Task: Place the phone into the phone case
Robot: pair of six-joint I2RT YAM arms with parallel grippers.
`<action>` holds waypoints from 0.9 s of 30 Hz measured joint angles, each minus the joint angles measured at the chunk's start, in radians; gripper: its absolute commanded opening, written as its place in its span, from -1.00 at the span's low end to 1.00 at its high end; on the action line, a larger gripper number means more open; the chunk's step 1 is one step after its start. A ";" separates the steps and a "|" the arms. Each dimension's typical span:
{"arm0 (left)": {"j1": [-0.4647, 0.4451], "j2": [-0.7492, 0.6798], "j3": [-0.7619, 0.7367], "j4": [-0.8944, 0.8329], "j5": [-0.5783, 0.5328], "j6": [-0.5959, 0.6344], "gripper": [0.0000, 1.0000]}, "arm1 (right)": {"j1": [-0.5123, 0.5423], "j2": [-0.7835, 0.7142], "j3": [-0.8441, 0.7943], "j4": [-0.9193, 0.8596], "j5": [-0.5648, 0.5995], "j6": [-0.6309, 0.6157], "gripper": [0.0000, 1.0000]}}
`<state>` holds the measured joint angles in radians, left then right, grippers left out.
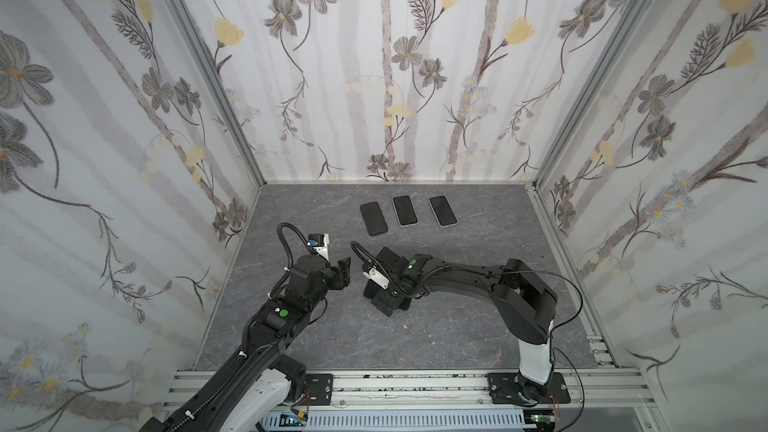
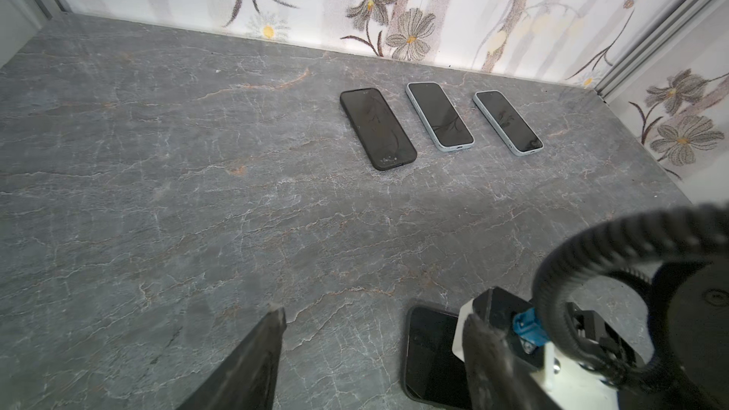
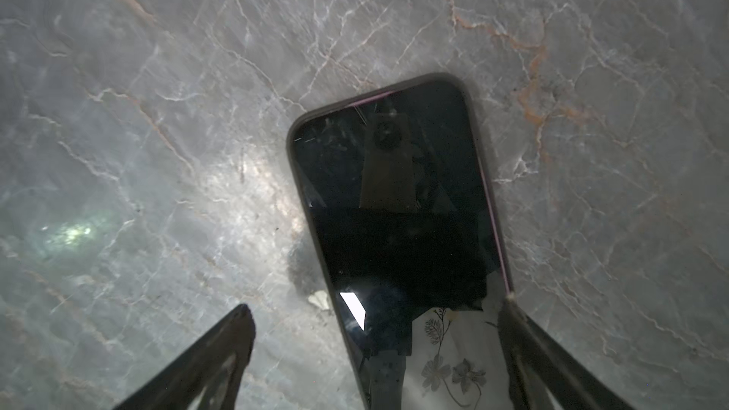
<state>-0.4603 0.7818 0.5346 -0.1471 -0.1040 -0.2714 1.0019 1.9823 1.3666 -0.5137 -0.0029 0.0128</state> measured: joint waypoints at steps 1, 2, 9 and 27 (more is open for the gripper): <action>0.000 0.003 0.000 0.000 0.000 0.000 0.44 | 0.000 0.013 0.006 -0.003 0.018 -0.008 0.89; 0.000 0.006 0.000 0.000 0.000 0.000 0.44 | 0.000 0.019 0.011 -0.004 0.028 -0.014 0.87; 0.000 0.021 0.000 0.000 0.000 0.000 0.45 | 0.000 0.048 0.026 -0.008 0.065 -0.029 0.71; 0.004 0.061 0.005 0.002 0.012 0.000 0.45 | -0.003 0.075 0.076 -0.084 0.043 -0.045 0.79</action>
<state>-0.4564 0.8429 0.5396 -0.1455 -0.0921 -0.2714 0.9989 2.0575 1.4429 -0.5972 0.0402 -0.0319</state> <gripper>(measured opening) 0.724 0.925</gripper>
